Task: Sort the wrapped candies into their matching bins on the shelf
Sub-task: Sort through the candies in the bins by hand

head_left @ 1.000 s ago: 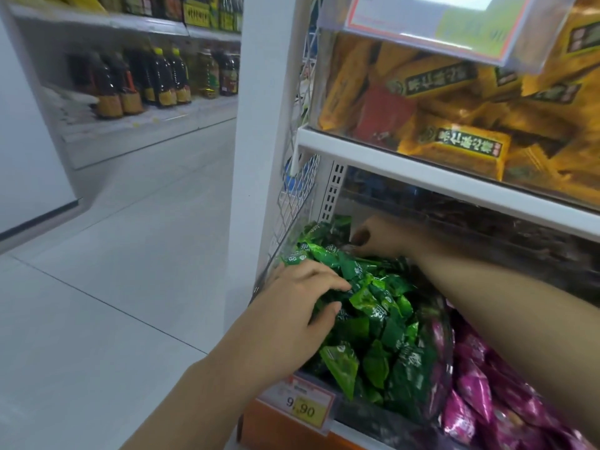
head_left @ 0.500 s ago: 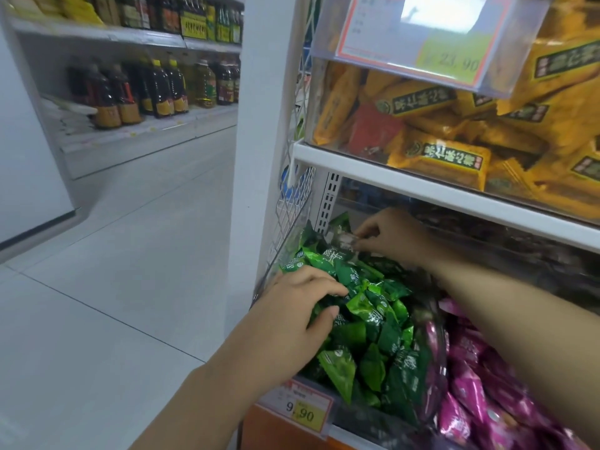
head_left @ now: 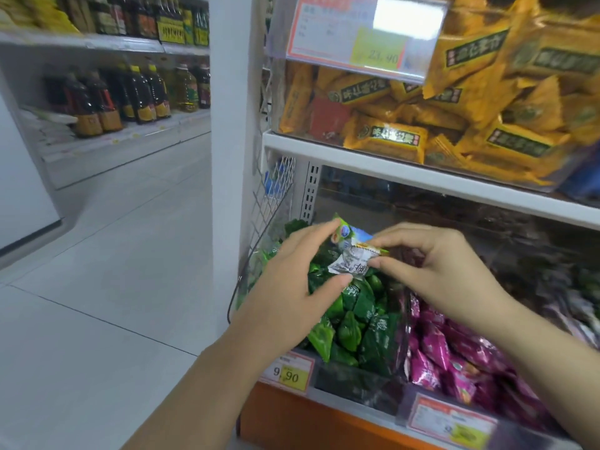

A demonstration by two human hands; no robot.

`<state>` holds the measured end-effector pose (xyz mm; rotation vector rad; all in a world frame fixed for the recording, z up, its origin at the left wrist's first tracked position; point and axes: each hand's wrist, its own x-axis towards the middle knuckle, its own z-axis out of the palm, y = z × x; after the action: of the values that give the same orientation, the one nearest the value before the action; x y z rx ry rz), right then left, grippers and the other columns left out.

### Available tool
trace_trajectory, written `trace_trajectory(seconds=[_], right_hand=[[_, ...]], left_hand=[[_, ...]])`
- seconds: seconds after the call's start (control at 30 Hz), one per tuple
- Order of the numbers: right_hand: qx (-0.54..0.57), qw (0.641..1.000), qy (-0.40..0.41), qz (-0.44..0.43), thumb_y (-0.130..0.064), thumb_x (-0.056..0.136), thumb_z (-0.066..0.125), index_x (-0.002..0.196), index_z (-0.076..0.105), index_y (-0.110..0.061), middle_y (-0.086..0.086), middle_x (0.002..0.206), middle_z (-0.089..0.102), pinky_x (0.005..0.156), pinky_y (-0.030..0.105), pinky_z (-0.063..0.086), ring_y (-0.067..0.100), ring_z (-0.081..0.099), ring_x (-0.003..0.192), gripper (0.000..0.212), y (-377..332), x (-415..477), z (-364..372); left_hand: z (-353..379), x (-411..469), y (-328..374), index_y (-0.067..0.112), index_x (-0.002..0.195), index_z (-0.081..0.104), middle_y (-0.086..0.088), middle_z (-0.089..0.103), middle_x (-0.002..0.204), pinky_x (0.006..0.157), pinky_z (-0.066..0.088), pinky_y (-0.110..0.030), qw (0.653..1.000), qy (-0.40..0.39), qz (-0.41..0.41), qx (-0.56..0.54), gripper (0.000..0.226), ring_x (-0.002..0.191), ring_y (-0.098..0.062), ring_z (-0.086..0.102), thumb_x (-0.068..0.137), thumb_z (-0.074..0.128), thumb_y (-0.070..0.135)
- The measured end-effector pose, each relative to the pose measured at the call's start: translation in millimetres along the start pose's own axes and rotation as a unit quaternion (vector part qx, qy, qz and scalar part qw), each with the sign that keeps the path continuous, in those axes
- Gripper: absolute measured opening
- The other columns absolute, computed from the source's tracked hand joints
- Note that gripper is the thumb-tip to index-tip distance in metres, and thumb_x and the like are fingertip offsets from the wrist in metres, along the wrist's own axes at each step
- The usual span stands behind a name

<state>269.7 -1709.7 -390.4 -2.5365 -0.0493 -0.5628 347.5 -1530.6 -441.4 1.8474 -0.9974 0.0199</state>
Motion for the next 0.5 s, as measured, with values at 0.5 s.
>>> trace_trajectory(seconds=[0.5], right_hand=[[0.188,0.973,0.1,0.086,-0.033,0.076,0.067,0.094,0.072,-0.038,-0.005,0.099,0.071,0.076,0.04,0.054,0.03,0.065,0.086,0.019,14.1,-115.3,-57.6]], left_hand=[[72.9,-11.1,81.9,0.038,0.092,0.053,0.013,0.069,0.092,0.079,0.055,-0.046,0.976,-0.093,-0.034,-0.195,0.034,0.08,-0.014,0.069,0.074,0.079,0.026]])
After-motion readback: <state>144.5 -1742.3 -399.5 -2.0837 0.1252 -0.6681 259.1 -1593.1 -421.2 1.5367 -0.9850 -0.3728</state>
